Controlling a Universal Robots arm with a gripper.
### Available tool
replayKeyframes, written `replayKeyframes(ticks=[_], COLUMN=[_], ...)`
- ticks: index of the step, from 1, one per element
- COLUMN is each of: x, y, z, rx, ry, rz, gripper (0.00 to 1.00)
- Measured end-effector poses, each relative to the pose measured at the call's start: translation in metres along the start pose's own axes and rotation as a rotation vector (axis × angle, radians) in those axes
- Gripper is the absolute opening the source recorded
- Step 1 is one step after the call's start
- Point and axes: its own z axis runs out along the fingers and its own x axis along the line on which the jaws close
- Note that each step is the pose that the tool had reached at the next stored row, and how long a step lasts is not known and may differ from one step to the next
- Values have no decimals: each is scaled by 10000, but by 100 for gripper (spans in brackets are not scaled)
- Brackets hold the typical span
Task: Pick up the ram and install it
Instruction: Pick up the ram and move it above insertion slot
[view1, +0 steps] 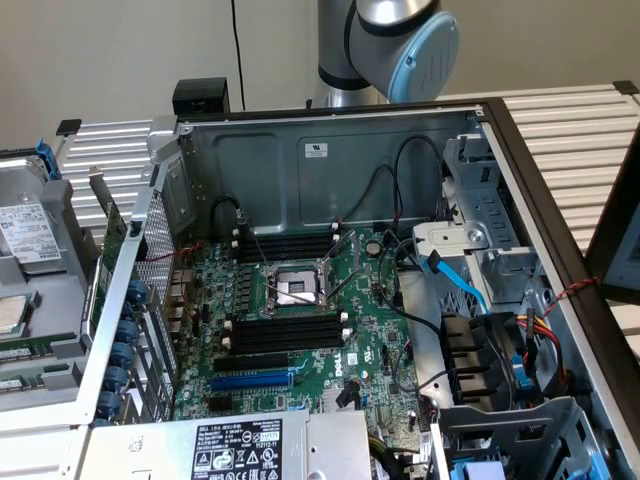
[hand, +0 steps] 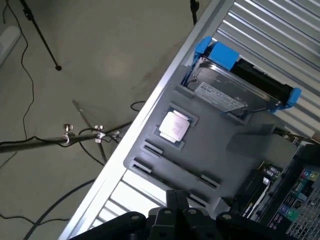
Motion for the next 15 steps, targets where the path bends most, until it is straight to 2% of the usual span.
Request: replayKeyframes(ticks=[15], x=[0], y=[-1], z=[16], rx=[-32], ry=[135], rz=[-2728], gripper=[10])
